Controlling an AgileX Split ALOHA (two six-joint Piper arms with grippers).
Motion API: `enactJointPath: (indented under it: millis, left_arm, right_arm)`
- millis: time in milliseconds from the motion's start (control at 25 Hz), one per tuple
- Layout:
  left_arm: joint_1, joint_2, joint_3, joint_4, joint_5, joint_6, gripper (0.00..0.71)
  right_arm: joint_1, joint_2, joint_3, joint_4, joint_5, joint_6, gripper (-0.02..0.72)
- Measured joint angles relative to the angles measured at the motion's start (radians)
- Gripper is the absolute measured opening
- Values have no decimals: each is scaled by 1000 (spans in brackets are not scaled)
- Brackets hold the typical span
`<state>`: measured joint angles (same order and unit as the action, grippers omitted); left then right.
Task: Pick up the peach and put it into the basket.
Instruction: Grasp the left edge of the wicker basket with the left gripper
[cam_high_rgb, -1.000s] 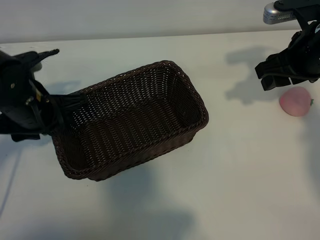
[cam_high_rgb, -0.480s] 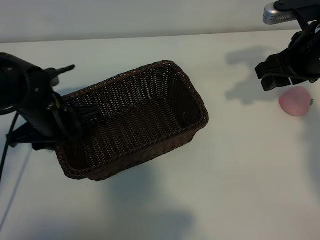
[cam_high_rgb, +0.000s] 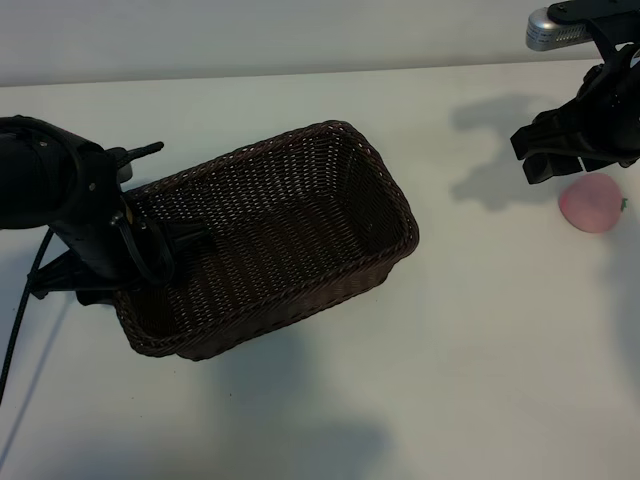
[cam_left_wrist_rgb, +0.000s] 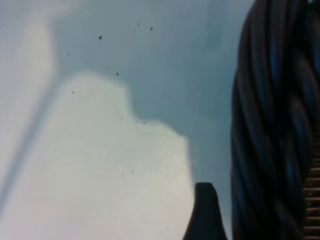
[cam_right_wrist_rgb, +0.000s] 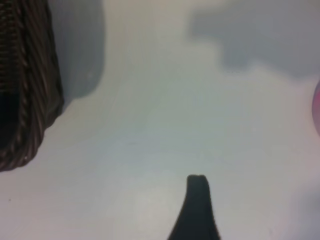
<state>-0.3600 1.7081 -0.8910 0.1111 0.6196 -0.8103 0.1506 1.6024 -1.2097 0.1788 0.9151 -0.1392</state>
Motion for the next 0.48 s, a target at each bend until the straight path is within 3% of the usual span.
enactJointPath:
  millis: [280, 480]
  left_arm:
    - [0, 12, 74, -12, -113, -38, 554]
    - [8, 4, 93, -15, -136, -46, 554]
  right_arm:
    - [0, 0, 0, 0, 1, 1, 583]
    - [0, 0, 0, 0, 2, 1, 583]
